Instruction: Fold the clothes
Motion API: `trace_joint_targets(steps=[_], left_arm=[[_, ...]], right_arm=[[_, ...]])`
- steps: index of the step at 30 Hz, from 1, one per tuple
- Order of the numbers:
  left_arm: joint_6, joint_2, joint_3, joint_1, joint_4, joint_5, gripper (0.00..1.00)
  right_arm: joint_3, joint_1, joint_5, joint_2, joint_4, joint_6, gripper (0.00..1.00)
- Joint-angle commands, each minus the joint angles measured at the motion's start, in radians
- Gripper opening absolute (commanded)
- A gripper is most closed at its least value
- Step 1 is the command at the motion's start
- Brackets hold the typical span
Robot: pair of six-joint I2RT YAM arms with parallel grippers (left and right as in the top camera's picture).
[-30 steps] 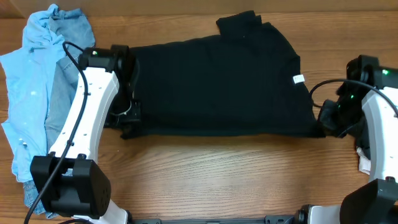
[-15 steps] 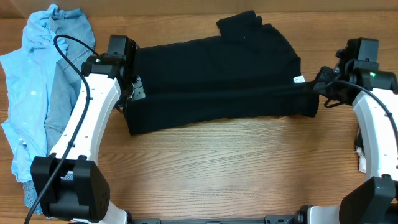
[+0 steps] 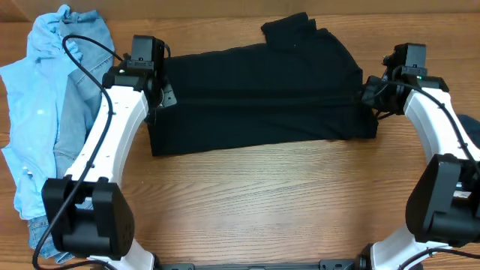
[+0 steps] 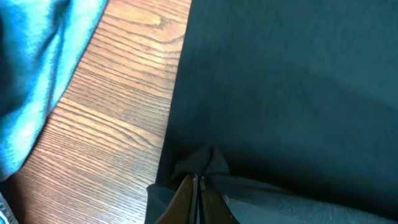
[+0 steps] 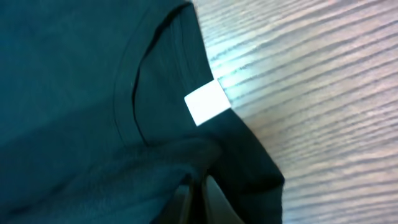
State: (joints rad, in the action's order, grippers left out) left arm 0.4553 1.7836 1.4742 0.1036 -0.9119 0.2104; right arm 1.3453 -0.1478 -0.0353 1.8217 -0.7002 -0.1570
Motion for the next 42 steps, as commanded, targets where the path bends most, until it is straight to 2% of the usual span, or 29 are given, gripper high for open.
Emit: trace_joint_targets(steps=[1, 6, 7, 11, 12, 19, 21, 23, 25, 31, 37, 39, 42], left_arm=[[0.015, 0.092, 0.0, -0.001, 0.002, 0.018, 0.04], [-0.006, 0.144, 0.0, 0.001, 0.005, 0.027, 0.04], [-0.006, 0.145, 0.0, 0.001, 0.009, 0.029, 0.07], [-0.007, 0.145, 0.0, -0.005, 0.027, 0.034, 0.46], [-0.007, 0.145, 0.0, -0.008, 0.029, 0.036, 0.48], [-0.014, 0.144, 0.005, -0.008, 0.034, 0.07, 0.48], [-0.015, 0.144, 0.023, -0.006, -0.037, -0.003, 0.44], [-0.048, 0.145, 0.026, -0.002, -0.106, -0.182, 0.36], [-0.079, 0.145, 0.023, 0.01, -0.137, -0.238, 0.36], [-0.095, 0.175, -0.044, 0.048, -0.046, -0.217, 0.35], [-0.097, 0.293, -0.048, 0.047, 0.023, -0.174, 0.35], [-0.097, 0.335, -0.048, 0.047, 0.019, -0.18, 0.35], [-0.097, 0.392, -0.048, 0.047, -0.081, -0.186, 0.35]], right_arm=[[0.006, -0.002, 0.014, -0.002, 0.048, 0.008, 0.09], [0.006, -0.002, 0.013, 0.002, 0.094, 0.008, 0.09], [0.006, -0.002, 0.013, 0.002, 0.092, 0.008, 0.09], [0.006, -0.002, 0.014, 0.003, 0.054, 0.008, 0.1], [0.004, -0.002, 0.014, 0.003, 0.043, 0.008, 0.11], [0.003, -0.002, 0.015, 0.003, -0.042, 0.008, 0.13], [0.003, -0.011, 0.014, 0.003, -0.058, 0.008, 0.14], [0.003, -0.017, 0.014, 0.01, -0.072, 0.032, 0.14], [0.002, -0.017, 0.014, 0.037, -0.073, 0.039, 0.14], [0.002, -0.017, 0.01, 0.19, -0.056, 0.038, 0.14], [0.002, -0.017, 0.006, 0.239, -0.062, 0.038, 0.17], [0.002, -0.017, 0.006, 0.25, -0.095, 0.038, 0.18], [0.002, -0.019, 0.026, 0.256, -0.208, 0.033, 0.21]])
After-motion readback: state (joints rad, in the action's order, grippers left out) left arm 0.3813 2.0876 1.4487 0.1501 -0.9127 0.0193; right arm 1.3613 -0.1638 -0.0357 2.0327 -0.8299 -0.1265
